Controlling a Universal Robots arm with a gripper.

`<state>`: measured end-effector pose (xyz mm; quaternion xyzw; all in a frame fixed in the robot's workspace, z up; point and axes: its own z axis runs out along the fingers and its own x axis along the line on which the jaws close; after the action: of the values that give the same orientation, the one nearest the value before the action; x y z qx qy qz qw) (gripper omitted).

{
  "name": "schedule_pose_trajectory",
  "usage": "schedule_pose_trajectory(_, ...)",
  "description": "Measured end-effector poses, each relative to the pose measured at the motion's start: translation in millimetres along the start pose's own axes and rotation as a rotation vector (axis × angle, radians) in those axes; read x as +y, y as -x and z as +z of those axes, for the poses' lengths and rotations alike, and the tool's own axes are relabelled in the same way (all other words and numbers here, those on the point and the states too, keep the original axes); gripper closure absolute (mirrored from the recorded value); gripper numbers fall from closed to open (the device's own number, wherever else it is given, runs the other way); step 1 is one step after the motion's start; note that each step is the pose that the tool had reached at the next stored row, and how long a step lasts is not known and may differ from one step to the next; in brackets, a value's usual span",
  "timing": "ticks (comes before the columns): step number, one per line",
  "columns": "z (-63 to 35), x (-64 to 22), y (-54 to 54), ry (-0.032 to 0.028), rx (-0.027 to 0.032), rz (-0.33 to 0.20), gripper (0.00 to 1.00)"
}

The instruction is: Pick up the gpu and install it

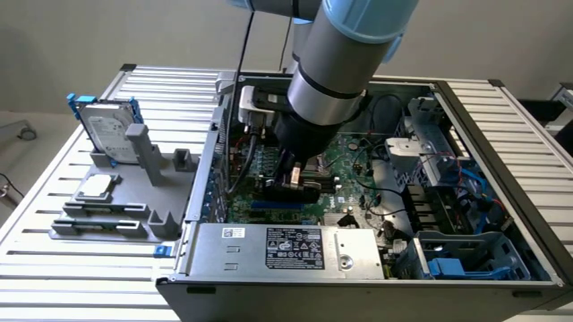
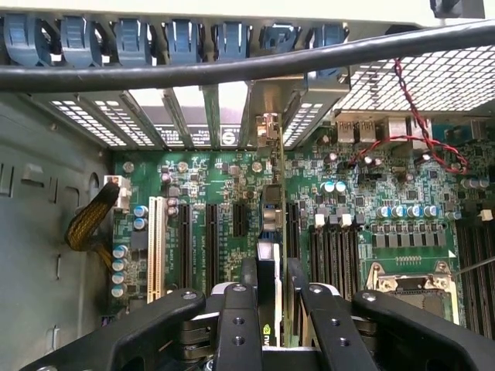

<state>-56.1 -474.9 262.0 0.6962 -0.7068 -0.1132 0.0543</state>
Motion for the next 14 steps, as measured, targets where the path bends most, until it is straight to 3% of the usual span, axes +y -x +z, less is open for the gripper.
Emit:
schedule_pose_trajectory(8, -0.4, -2.8, 0.0, 0.0061, 0.0025, 0.0, 0.74)
schedule_pose_trajectory(14, -0.5, -3.8, 0.1, 0.0091, 0.008, -0.001, 0.74)
